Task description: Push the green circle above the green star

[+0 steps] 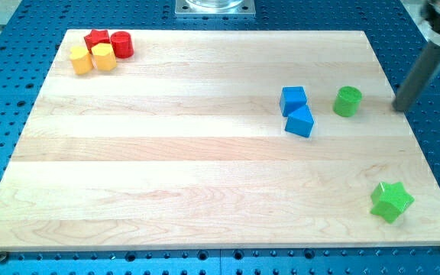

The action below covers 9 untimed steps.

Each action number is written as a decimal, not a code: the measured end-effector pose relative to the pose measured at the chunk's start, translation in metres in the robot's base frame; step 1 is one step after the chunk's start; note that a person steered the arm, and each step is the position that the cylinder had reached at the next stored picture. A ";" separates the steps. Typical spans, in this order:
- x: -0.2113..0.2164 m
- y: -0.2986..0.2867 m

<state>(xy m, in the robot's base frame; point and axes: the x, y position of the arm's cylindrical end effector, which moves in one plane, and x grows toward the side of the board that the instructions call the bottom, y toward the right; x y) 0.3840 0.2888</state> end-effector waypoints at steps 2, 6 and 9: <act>0.040 -0.105; 0.105 -0.127; 0.114 -0.124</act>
<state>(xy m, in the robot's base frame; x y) 0.4984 0.1649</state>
